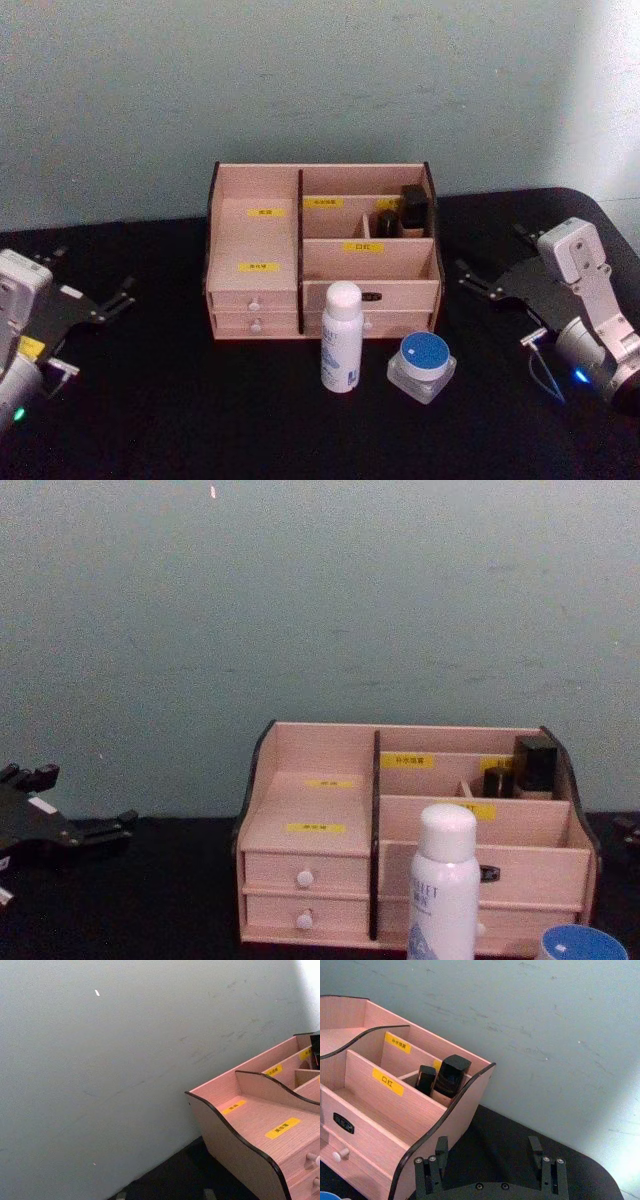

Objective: Pick up the facial cleanser and watermelon frost from the table and place them into the tiered storage box.

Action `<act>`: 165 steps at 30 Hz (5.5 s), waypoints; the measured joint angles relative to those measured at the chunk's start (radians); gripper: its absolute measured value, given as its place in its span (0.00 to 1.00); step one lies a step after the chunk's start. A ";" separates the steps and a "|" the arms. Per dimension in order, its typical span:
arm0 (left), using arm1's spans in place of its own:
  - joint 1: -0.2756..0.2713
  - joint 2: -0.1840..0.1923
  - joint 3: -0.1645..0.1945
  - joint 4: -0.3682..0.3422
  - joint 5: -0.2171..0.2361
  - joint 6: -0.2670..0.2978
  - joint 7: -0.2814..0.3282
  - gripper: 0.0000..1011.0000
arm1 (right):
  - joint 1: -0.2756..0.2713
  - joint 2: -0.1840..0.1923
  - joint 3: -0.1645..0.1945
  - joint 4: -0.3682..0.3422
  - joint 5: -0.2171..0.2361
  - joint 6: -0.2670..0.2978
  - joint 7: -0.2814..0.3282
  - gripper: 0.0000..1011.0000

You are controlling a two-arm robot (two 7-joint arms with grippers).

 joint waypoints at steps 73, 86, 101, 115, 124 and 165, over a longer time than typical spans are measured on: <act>0.000 0.000 0.000 0.000 0.000 0.000 0.000 0.99 | -0.158 0.087 0.122 -0.183 0.101 -0.060 0.180 0.99; 0.000 0.000 0.000 0.000 0.000 0.000 0.000 0.99 | -0.231 0.150 0.118 -0.253 0.216 -0.137 0.454 0.99; 0.000 0.000 0.000 0.000 0.000 0.000 0.000 0.99 | -0.178 0.096 0.063 -0.179 0.280 -0.090 0.642 0.99; 0.000 0.000 0.000 0.000 0.000 0.000 0.000 0.99 | -0.106 0.015 0.042 -0.098 0.230 -0.055 0.666 0.99; 0.000 0.000 0.000 0.000 0.000 0.000 0.000 0.99 | -0.066 -0.026 0.026 -0.066 0.213 -0.008 0.666 0.99; 0.000 0.000 0.000 0.000 0.000 0.000 0.000 0.99 | 0.064 -0.164 -0.028 0.061 0.138 0.093 0.590 0.99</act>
